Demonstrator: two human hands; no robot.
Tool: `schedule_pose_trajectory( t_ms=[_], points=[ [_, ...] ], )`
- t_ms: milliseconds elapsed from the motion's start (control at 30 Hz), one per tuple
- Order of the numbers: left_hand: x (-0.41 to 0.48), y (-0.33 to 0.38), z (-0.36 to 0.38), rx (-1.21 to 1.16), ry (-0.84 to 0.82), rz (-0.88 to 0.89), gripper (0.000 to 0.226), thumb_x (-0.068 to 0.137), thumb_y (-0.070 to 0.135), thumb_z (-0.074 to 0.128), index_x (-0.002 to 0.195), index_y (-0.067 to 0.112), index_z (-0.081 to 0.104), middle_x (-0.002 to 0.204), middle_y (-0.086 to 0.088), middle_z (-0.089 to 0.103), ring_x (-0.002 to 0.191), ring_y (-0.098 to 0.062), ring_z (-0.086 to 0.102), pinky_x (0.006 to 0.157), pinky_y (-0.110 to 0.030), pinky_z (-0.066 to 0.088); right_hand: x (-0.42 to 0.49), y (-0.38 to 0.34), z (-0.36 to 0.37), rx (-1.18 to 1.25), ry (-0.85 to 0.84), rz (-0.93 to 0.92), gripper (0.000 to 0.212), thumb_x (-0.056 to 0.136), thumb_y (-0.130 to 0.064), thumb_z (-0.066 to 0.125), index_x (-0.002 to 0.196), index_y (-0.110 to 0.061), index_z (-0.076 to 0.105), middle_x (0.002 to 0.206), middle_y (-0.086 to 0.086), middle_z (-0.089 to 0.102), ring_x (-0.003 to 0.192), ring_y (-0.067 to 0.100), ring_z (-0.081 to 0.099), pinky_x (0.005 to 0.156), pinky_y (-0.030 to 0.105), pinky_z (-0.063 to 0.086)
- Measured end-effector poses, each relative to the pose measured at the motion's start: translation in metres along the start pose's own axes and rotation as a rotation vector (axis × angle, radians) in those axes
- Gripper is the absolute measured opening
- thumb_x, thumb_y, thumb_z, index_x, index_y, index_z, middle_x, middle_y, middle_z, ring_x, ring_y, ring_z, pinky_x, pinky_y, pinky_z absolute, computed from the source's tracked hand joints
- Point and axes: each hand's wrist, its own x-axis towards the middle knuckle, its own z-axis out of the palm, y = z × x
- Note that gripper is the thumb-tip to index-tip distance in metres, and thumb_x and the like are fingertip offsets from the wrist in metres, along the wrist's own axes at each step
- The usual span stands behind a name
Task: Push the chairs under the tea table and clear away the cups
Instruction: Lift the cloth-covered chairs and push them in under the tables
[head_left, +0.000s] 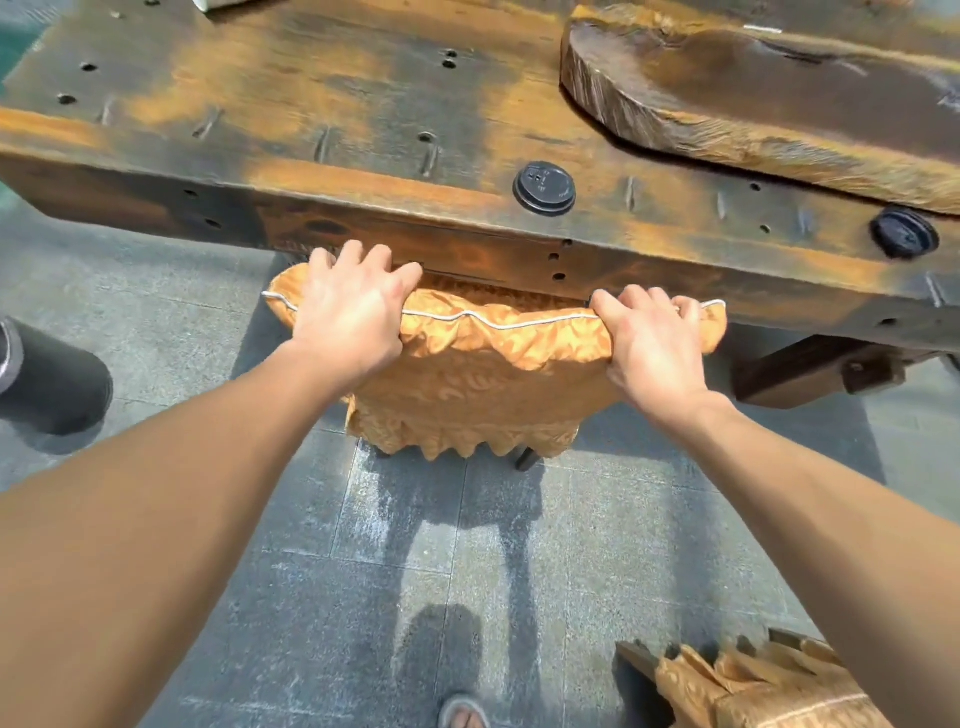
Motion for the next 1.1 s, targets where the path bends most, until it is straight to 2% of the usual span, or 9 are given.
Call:
schedule_pose_trajectory(
  t_ms=[233, 400, 533, 767, 833, 900, 967, 1033, 1100],
  points=[
    [0.070, -0.020, 0.008, -0.004, -0.002, -0.108, 0.043, 0.068, 0.017, 0.077, 0.105, 0.020, 0.057, 0.103, -0.013, 0.057, 0.103, -0.037, 0.049, 0.085, -0.048, 0.034, 0.072, 0.004, -0.003, 0.055, 0.021, 0.023, 0.042, 0.072, -0.003, 0.067, 0.107, -0.018, 0.050, 0.103, 0.010, 0.056, 0.102, 0.035, 0.052, 0.094, 0.052, 0.034],
    [0.097, -0.039, 0.014, 0.006, 0.016, -0.084, 0.039, 0.063, 0.012, 0.073, 0.096, 0.020, 0.054, 0.095, -0.012, 0.055, 0.096, -0.036, 0.051, 0.081, -0.046, 0.033, 0.100, 0.000, 0.000, 0.028, 0.003, -0.006, 0.057, 0.066, -0.014, 0.082, 0.113, -0.018, 0.049, 0.106, 0.011, 0.057, 0.104, 0.035, 0.053, 0.090, 0.052, 0.035],
    [0.095, -0.039, 0.011, 0.001, 0.008, -0.073, 0.040, 0.062, 0.009, 0.072, 0.097, 0.018, 0.054, 0.095, -0.012, 0.055, 0.096, -0.037, 0.051, 0.080, -0.046, 0.031, 0.096, 0.001, -0.005, 0.024, 0.002, -0.006, 0.057, 0.070, -0.015, 0.080, 0.116, -0.018, 0.048, 0.109, 0.010, 0.056, 0.106, 0.035, 0.052, 0.090, 0.051, 0.035],
    [0.089, -0.033, 0.008, -0.014, -0.036, -0.097, 0.043, 0.073, 0.020, 0.074, 0.113, 0.015, 0.057, 0.110, -0.019, 0.058, 0.110, -0.040, 0.051, 0.096, -0.051, 0.035, 0.096, 0.004, -0.003, 0.052, -0.012, -0.014, 0.047, 0.075, -0.011, 0.073, 0.114, -0.018, 0.049, 0.110, 0.014, 0.057, 0.110, 0.038, 0.052, 0.094, 0.057, 0.034],
    [0.084, -0.024, 0.001, -0.027, -0.090, -0.108, 0.051, 0.077, 0.025, 0.070, 0.124, 0.015, 0.052, 0.122, -0.020, 0.057, 0.120, -0.042, 0.047, 0.107, -0.054, 0.030, 0.093, 0.001, -0.004, 0.079, -0.038, 0.019, 0.051, 0.077, -0.008, 0.070, 0.121, -0.018, 0.047, 0.120, 0.016, 0.055, 0.121, 0.039, 0.047, 0.102, 0.062, 0.031],
    [0.075, -0.012, -0.006, -0.031, -0.194, -0.107, 0.071, 0.077, 0.035, 0.070, 0.139, 0.018, 0.041, 0.141, -0.019, 0.048, 0.136, -0.041, 0.037, 0.116, -0.056, 0.023, 0.079, -0.003, -0.005, 0.086, -0.102, 0.078, 0.069, 0.080, -0.011, 0.069, 0.140, -0.019, 0.037, 0.140, 0.018, 0.046, 0.138, 0.039, 0.034, 0.114, 0.068, 0.020],
    [0.061, -0.003, -0.013, -0.045, -0.293, -0.126, 0.101, 0.076, 0.043, 0.075, 0.156, 0.019, 0.019, 0.163, -0.014, 0.024, 0.152, -0.035, 0.016, 0.122, -0.055, 0.015, 0.057, -0.007, -0.012, 0.044, -0.214, 0.088, 0.095, 0.084, -0.018, 0.067, 0.159, -0.017, 0.010, 0.164, 0.018, 0.017, 0.154, 0.038, 0.009, 0.119, 0.069, 0.009],
    [0.041, 0.007, -0.027, -0.076, -0.367, -0.156, 0.113, 0.079, 0.038, 0.076, 0.161, 0.020, 0.001, 0.170, -0.011, 0.004, 0.156, -0.035, 0.003, 0.124, -0.053, 0.014, 0.035, -0.011, -0.026, 0.052, -0.323, 0.078, 0.100, 0.090, -0.017, 0.062, 0.161, -0.016, -0.009, 0.169, 0.014, -0.006, 0.156, 0.037, -0.006, 0.119, 0.070, 0.008],
    [0.019, 0.022, -0.048, -0.121, -0.456, -0.171, 0.106, 0.082, 0.028, 0.074, 0.161, 0.016, 0.004, 0.168, -0.017, 0.011, 0.151, -0.040, 0.021, 0.120, -0.051, 0.030, 0.015, -0.010, -0.053, 0.142, -0.418, 0.090, 0.087, 0.090, -0.011, 0.056, 0.161, -0.017, 0.006, 0.166, 0.014, 0.011, 0.153, 0.042, 0.012, 0.116, 0.073, 0.017]
  ],
)
